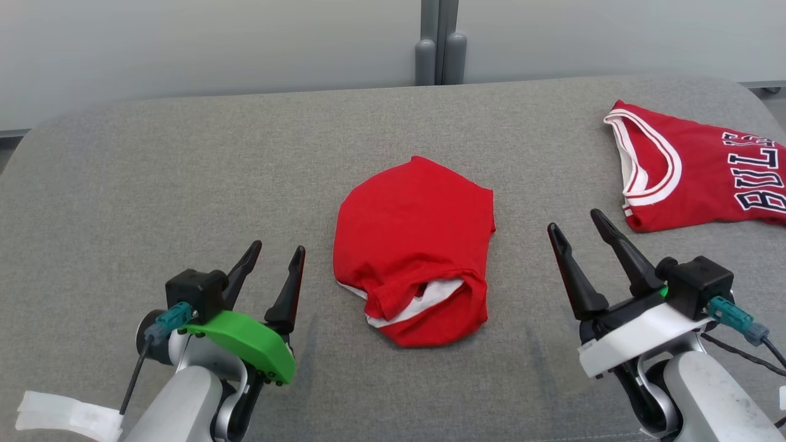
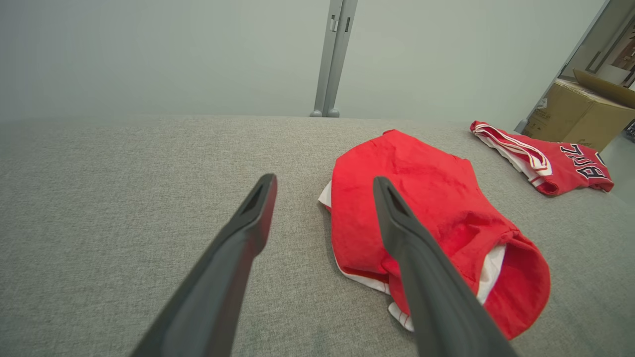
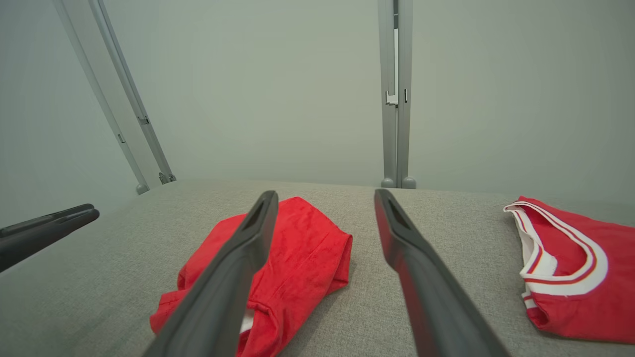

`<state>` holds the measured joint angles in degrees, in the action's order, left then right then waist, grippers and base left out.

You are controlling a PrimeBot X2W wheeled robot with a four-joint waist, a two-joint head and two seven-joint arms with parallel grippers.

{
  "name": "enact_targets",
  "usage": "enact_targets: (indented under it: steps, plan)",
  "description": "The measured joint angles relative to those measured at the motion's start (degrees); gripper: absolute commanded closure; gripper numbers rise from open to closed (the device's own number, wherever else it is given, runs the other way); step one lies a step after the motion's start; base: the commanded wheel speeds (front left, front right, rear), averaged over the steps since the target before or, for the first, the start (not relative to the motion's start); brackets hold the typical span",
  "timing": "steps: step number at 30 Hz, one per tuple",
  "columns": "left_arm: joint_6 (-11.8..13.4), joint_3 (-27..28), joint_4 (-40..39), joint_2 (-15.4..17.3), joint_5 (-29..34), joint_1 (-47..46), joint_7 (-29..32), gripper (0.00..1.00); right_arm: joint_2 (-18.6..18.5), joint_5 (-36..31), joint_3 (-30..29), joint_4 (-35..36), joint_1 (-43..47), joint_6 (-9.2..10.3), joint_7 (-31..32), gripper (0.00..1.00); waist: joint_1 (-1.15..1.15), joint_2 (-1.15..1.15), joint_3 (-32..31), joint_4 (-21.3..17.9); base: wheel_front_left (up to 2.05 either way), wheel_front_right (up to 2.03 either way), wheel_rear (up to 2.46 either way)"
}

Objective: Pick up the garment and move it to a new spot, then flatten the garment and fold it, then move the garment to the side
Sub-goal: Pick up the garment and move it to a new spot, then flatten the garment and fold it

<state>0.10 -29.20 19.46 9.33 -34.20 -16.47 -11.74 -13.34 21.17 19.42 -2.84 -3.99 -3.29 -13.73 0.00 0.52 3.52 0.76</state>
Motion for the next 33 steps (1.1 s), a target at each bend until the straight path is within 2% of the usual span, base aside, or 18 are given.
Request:
enact_targets:
  steps: [9,18,23,33]
  plan:
    - [0.58,-0.54,-2.58,0.63,0.02,0.98,-0.02,0.0,0.3,0.01,6.16,-0.07,0.54,-2.23,2.93,0.0,0.0,0.0,-0.29,1.58,0.0,0.0,0.0]
    - [0.68,-0.81,-4.34,0.53,-0.02,2.29,0.01,0.0,-0.53,0.0,8.86,-3.72,1.13,-2.26,9.32,0.0,0.0,0.0,0.26,4.37,0.0,0.0,0.0]
    - [0.82,-0.82,-5.24,0.54,-0.02,2.48,0.08,0.0,-0.8,0.45,8.4,-7.01,2.14,-2.07,12.88,0.0,0.0,0.0,1.0,5.54,0.0,0.0,0.0]
    - [1.3,-0.73,-6.21,0.64,-0.35,2.64,0.18,0.0,-0.81,0.58,8.75,-10.06,1.78,-2.15,14.81,0.0,0.0,0.0,1.92,6.28,0.0,0.0,0.0]
